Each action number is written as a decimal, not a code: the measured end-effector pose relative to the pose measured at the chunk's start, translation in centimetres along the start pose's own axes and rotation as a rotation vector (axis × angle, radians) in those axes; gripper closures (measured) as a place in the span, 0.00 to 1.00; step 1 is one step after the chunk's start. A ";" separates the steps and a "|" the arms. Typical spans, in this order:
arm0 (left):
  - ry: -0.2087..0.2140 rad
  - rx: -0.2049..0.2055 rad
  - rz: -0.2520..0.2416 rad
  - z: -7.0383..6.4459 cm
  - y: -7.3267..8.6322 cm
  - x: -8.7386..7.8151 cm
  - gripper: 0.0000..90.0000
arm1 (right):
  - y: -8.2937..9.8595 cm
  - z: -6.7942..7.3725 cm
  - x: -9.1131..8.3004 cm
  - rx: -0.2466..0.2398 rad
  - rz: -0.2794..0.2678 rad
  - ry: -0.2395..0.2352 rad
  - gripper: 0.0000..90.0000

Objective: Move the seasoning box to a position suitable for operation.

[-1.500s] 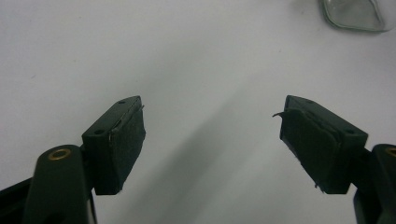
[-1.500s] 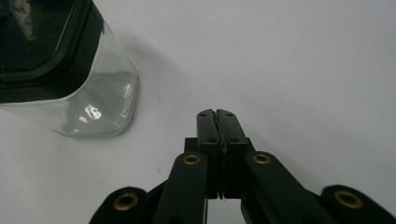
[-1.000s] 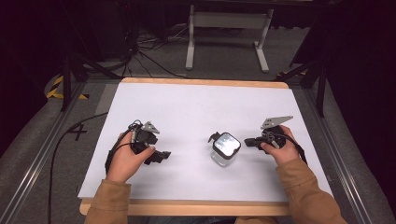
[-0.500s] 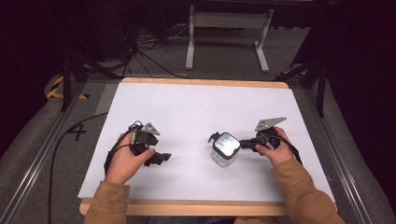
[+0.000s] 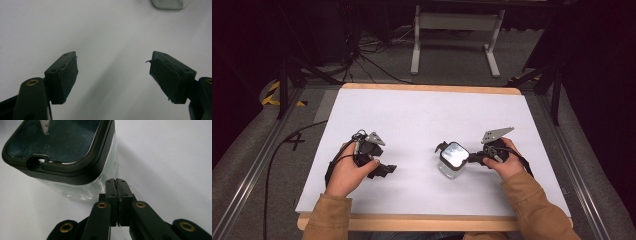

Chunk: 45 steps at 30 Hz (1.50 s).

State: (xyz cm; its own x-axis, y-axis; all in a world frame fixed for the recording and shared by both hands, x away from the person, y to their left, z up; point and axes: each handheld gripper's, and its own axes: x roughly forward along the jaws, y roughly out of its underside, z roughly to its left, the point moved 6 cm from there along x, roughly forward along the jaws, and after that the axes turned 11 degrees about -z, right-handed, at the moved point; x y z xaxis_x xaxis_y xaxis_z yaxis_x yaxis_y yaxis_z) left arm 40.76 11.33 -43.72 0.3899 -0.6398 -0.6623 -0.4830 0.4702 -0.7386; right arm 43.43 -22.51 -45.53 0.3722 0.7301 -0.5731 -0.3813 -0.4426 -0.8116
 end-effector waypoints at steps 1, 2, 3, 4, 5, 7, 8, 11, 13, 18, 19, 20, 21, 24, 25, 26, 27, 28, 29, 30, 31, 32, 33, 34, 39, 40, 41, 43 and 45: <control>0.001 0.004 0.004 0.0 0.0 0.0 0.26 | 0.0 0.0 0.0 0.000 0.001 0.001 0.99; 0.002 0.004 0.007 0.0 0.0 0.1 0.26 | 0.0 0.0 0.0 0.001 0.002 -0.001 0.99; 0.002 0.005 0.007 -0.1 0.0 0.1 0.26 | 0.1 0.1 -0.1 0.006 0.001 -0.004 0.99; 0.006 0.007 0.008 -0.1 -0.1 0.2 0.26 | 0.1 0.1 -0.1 0.007 0.003 -0.003 0.99; 0.008 0.013 0.011 0.0 -0.1 0.2 0.26 | 0.1 0.1 -0.1 0.002 0.006 0.001 0.99; 0.005 0.009 0.011 -0.1 -0.1 0.3 0.26 | 0.2 0.1 -0.1 0.000 0.013 -0.001 1.00; 0.008 0.005 0.012 -0.1 -0.1 0.3 0.25 | 0.2 0.2 -0.1 -0.002 0.014 -0.003 1.00; 0.011 0.018 0.016 -0.1 -0.2 0.4 0.26 | 0.3 0.4 -0.1 -0.003 0.026 -0.007 1.00; 0.014 0.015 0.016 -0.2 -0.3 0.5 0.25 | 0.3 0.6 -0.1 -0.010 0.034 -0.013 1.00; 0.020 0.018 0.017 -0.2 -0.5 0.8 0.25 | 0.5 1.4 0.2 -0.027 0.059 -0.036 1.00; 0.025 0.018 0.016 -0.3 -0.5 0.8 0.25 | 0.5 1.5 0.2 -0.031 0.067 -0.035 1.00; 0.025 0.022 0.016 -0.3 -0.6 0.9 0.25 | 0.6 1.7 0.3 -0.041 0.073 -0.038 1.00; 0.025 0.022 0.016 -0.3 -0.6 0.9 0.25 | 0.6 1.8 0.3 -0.044 0.077 -0.037 1.00; 0.029 0.027 0.018 -0.3 -0.8 1.1 0.25 | 0.7 2.1 0.4 -0.053 0.089 -0.038 1.00; 0.036 0.025 0.024 -0.4 -0.8 1.1 0.25 | 0.8 2.2 0.4 -0.052 0.096 -0.040 1.00; 0.036 0.031 0.021 -0.4 -0.9 1.2 0.25 | 0.9 2.4 0.5 -0.054 0.101 -0.047 1.00; 0.035 0.032 0.023 -0.4 -1.0 1.2 0.25 | 1.0 2.5 0.6 -0.055 0.105 -0.049 1.00; 0.038 0.033 0.020 -0.4 -1.0 1.3 0.25 | 1.0 2.7 0.6 -0.055 0.110 -0.052 1.00; 0.041 0.031 0.018 -0.5 -1.1 1.4 0.25 | 1.1 2.8 0.7 -0.056 0.114 -0.056 1.00; 0.043 0.036 0.024 -0.5 -1.2 1.4 0.25 | 1.2 2.9 0.7 -0.063 0.117 -0.060 1.00; 0.045 0.038 0.021 -0.5 -1.3 1.5 0.25 | 1.2 3.1 0.8 -0.063 0.121 -0.064 1.00; 0.045 0.041 0.019 -0.5 -1.3 1.6 0.25 | 1.2 3.3 0.8 -0.067 0.121 -0.072 1.00; 0.048 0.042 0.016 -0.5 -1.4 1.7 0.25 | 1.2 3.5 0.9 -0.069 0.127 -0.072 1.00; 0.049 0.040 0.018 -0.5 -1.4 1.7 0.25 | 1.3 3.6 1.0 -0.073 0.126 -0.073 1.00; 0.054 0.038 0.014 -0.5 -1.7 1.9 0.26 | 1.6 4.1 1.3 -0.082 0.142 -0.087 1.00; 0.060 0.035 0.011 -0.6 -1.8 2.0 0.26 | 1.6 4.1 1.2 -0.077 0.137 -0.086 1.00; 0.061 0.023 -0.009 -0.7 -2.1 2.0 0.25 | 1.5 4.1 1.2 -0.072 0.128 -0.086 1.00; 0.055 0.033 -0.030 -0.6 -2.6 1.8 0.25 | 1.3 3.9 0.6 -0.062 0.112 -0.071 1.00; 0.042 0.033 -0.066 -0.7 -3.5 1.6 0.29 | 1.1 3.5 -0.1 -0.054 0.091 -0.048 1.00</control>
State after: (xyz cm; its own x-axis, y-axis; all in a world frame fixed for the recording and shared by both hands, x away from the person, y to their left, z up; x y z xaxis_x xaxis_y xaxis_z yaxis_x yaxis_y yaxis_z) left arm 42.56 8.23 -42.13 0.3864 -0.6949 -0.6064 -0.4305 0.4456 -0.7849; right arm 39.98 -21.24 -46.02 0.2970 0.7089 -0.6397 -0.3655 -0.5346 -0.7620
